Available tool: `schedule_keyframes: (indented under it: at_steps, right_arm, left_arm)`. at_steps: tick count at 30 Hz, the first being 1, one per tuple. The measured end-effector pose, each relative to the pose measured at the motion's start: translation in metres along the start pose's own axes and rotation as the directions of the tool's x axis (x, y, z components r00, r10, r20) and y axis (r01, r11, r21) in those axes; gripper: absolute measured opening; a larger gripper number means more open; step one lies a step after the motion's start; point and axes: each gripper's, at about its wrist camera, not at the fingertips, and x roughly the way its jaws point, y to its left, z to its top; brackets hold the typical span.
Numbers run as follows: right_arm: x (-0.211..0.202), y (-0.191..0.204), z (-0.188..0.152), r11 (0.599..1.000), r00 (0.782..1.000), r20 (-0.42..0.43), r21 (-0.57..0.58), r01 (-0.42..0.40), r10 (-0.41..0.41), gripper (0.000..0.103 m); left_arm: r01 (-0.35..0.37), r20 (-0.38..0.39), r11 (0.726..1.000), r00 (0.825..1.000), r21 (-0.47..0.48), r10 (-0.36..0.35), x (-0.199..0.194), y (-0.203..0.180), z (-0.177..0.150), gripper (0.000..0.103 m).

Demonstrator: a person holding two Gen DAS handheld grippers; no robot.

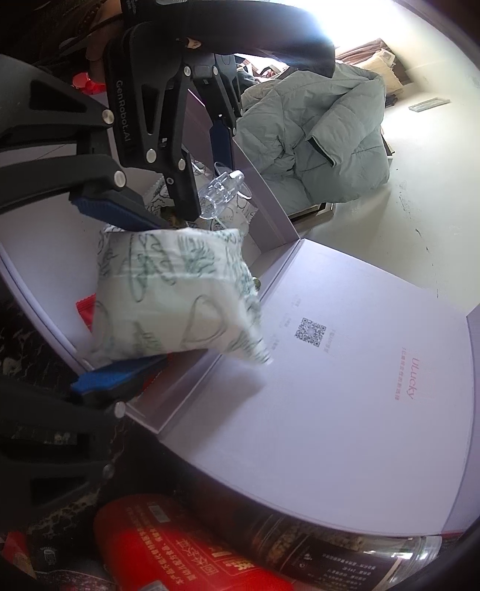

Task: Organize objects
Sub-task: 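Open both grippers to release the bread packet and plastic piece in the box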

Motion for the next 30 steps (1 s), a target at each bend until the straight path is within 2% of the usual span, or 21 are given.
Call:
schedule_keyframes:
  at_steps: [3, 10, 15, 18, 30]
  right_arm:
    - [-0.008, 0.0, 0.002, 1.0, 1.0, 0.017, -0.004, 0.018, -0.017, 0.07]
    - [-0.018, 0.003, 0.003, 0.999, 0.999, 0.024, -0.021, 0.034, -0.034, 0.071]
    - [-0.025, 0.002, 0.004, 0.999, 0.998, 0.041, -0.021, 0.049, -0.048, 0.071]
    - [-0.029, 0.001, 0.007, 0.997, 0.996, 0.052, -0.017, 0.078, -0.077, 0.075]
    - [-0.048, 0.002, 0.009, 0.994, 0.992, 0.073, 0.008, 0.106, -0.106, 0.075]
  left_arm:
    - [0.004, 0.003, 1.0, 1.0, -0.008, -0.004, -0.004, 0.002, 0.0, 0.06]
    - [-0.018, 0.026, 1.0, 0.999, -0.002, 0.018, -0.013, -0.003, 0.002, 0.069]
    - [-0.023, 0.039, 1.0, 0.999, -0.001, 0.023, -0.02, -0.005, 0.003, 0.07]
    - [-0.042, 0.048, 0.999, 0.998, 0.002, 0.042, -0.023, -0.007, 0.004, 0.072]
    - [-0.072, 0.099, 0.997, 0.992, -0.01, 0.072, -0.044, -0.006, 0.007, 0.073]
